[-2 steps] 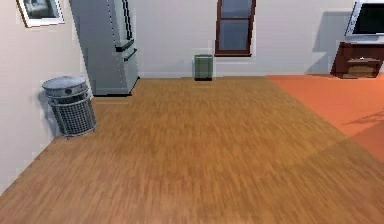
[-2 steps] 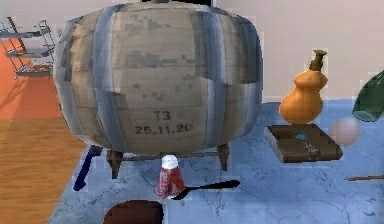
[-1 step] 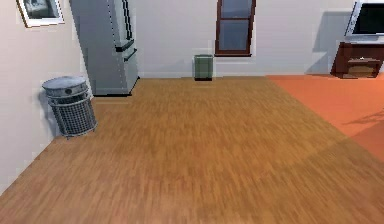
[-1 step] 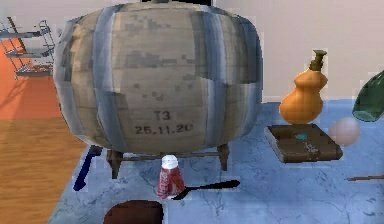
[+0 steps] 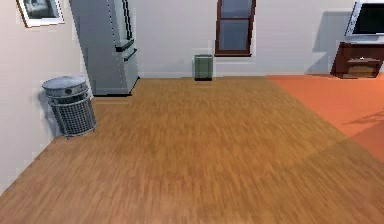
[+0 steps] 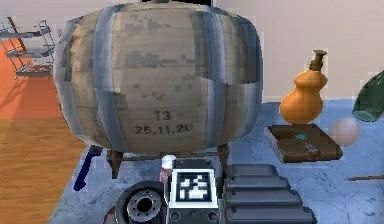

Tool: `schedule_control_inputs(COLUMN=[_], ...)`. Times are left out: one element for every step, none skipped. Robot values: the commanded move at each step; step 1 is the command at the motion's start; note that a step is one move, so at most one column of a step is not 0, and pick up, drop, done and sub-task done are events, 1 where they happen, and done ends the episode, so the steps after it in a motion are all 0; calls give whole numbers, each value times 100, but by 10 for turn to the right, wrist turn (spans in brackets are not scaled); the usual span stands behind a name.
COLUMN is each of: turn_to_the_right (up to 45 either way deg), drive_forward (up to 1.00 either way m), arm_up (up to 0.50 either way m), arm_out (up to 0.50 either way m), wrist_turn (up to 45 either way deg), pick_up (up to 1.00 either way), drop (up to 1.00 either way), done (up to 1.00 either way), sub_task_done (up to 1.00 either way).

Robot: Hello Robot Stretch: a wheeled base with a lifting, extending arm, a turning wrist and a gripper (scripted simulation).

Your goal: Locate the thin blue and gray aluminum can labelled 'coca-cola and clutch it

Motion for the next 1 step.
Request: schedule_control_inputs(turn_to_the_right=[0], drive_forward=[0], arm_up=[0], arm_out=[4], wrist_turn=[0], pick_up=[0], drop=[0], done=[0], sub_task_done=[0])
